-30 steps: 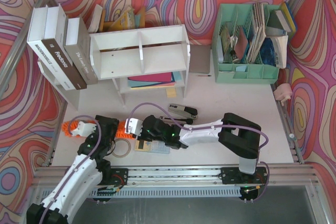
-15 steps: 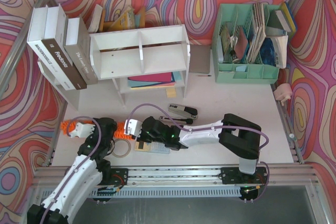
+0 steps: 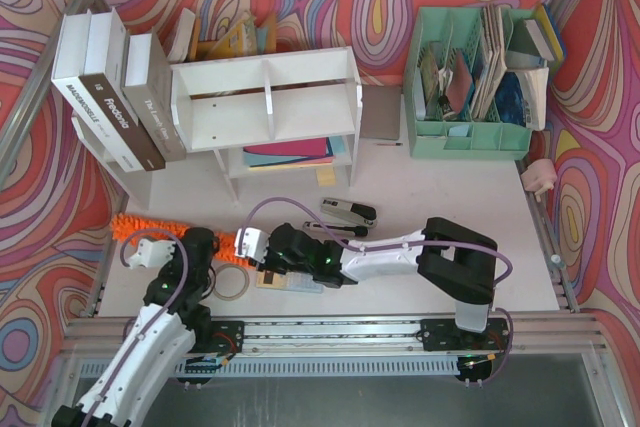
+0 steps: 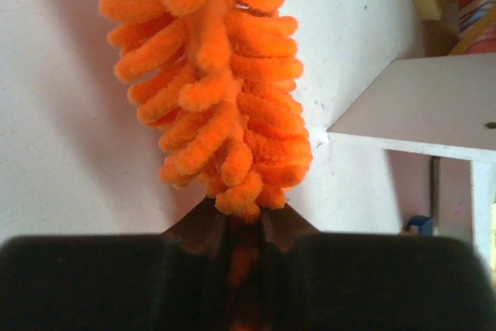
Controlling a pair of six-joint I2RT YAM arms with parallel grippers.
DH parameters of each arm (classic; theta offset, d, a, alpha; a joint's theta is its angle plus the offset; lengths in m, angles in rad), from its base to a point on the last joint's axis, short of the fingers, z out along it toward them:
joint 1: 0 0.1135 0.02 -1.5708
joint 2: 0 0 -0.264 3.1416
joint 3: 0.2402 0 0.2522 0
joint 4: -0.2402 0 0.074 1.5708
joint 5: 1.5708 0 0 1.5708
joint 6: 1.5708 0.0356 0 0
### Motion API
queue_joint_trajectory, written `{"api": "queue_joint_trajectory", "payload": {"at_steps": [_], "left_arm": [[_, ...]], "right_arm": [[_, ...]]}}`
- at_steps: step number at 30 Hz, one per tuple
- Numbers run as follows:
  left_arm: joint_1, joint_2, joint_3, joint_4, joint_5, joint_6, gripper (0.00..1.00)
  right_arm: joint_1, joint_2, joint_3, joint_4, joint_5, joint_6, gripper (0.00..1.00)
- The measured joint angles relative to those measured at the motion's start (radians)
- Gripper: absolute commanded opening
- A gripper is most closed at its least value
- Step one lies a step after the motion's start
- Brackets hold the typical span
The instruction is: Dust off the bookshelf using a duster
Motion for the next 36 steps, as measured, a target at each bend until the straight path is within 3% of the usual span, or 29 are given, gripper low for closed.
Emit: {"api": "queue_joint_trajectory", "payload": {"at_steps": [3,15,30,36], "left_arm": [[0.0,-0.035,0.014,-0.033,-0.005,-0.017,0.0],[0.0,-0.111,0.085,-0.146,-0.035,-0.009,0.0],[0.001,-0.137,0.123,-0.231,-0.054,-0.013,0.0],[0.001,-0.166,0.152,-0.249,-0.049,-0.024,0.0]], "right_arm": [[0.005,-0.001,0.0,0.001,-0.008,0.007,0.23],[0.012,-0.138,-0.018,0.003,-0.025,0.022,0.6],[0.012,-0.37,-0.218,-0.045,-0.041,0.043,0.66],[0.012,-0.395,-0.271,-0.051,-0.075,0.079,0.66]]}}
